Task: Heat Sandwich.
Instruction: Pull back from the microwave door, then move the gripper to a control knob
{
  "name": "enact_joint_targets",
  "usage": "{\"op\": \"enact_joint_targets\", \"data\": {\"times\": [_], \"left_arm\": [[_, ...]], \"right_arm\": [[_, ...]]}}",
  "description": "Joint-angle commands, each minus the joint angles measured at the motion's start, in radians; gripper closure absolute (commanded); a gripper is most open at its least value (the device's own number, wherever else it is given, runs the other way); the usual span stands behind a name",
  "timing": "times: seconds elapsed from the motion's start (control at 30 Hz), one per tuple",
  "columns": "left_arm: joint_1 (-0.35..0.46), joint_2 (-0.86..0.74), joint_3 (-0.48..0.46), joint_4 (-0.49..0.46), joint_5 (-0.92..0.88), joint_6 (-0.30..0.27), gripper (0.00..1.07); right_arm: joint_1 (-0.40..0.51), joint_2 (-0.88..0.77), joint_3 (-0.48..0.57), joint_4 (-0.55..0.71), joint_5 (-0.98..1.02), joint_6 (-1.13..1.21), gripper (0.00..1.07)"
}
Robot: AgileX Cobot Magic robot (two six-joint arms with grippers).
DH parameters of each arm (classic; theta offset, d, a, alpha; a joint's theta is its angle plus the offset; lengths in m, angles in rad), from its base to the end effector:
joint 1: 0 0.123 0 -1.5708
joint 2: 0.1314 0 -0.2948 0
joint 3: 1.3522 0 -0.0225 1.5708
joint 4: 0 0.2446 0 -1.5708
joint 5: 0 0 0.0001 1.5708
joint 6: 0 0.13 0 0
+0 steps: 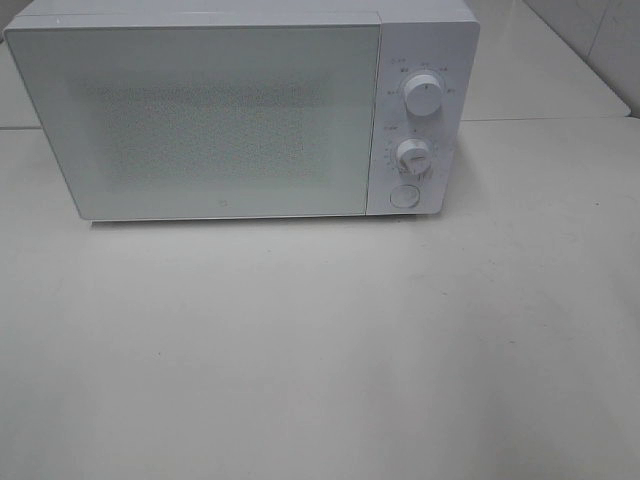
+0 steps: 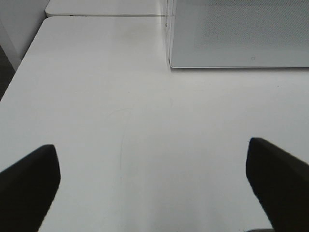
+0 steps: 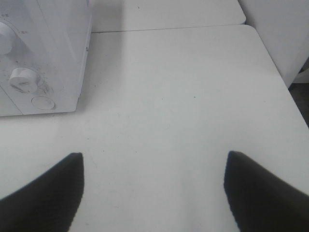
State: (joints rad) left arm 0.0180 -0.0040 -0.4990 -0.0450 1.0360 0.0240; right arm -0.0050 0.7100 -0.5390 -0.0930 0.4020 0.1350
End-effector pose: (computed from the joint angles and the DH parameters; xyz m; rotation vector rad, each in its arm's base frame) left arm 0.0156 -0.0048 0.2592 0.0075 2.0159 -0.0269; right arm 0.1641 -0.0056 0.2842 0.0784 2.0532 -0.0098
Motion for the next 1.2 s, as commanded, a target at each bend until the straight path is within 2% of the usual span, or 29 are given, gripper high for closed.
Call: {"op": "enact_joint_targets", "data": {"times": [0.03, 0.57, 0.67, 0.77, 1.0, 1.2], "left_arm": [[0.004, -0.027, 0.005, -0.002, -0.006, 0.001, 0.04], [0.004, -0.027, 0.005, -0.002, -0.006, 0.001, 0.04], [0.004, -0.027, 0.005, -0.002, -0.006, 0.001, 0.04], [0.004, -0.027, 0.005, -0.002, -0.006, 0.001, 0.04], [0.004, -0.027, 0.005, -0.002, -0.006, 0.001, 0.04], [0.004, -0.027, 0.005, -0.002, -0.006, 0.001, 0.04]], "right_arm": [[-0.008, 0.041, -0.006, 0.001, -0.067, 0.0, 0.31], [-0.005, 0.285, 0.005, 0.024, -0.418, 0.0, 0.31], [-0.005, 0.304, 0.029, 0.024, -0.506, 0.0, 0.31], [-0.005, 0.322, 0.105, 0.028, -0.657, -0.001, 0.31], [-0.005, 0.329, 0.199, 0.038, -0.791, -0.038, 0.31], [-0.005, 0.33, 0.256, 0.174, -0.899, -0.158, 0.31]]}}
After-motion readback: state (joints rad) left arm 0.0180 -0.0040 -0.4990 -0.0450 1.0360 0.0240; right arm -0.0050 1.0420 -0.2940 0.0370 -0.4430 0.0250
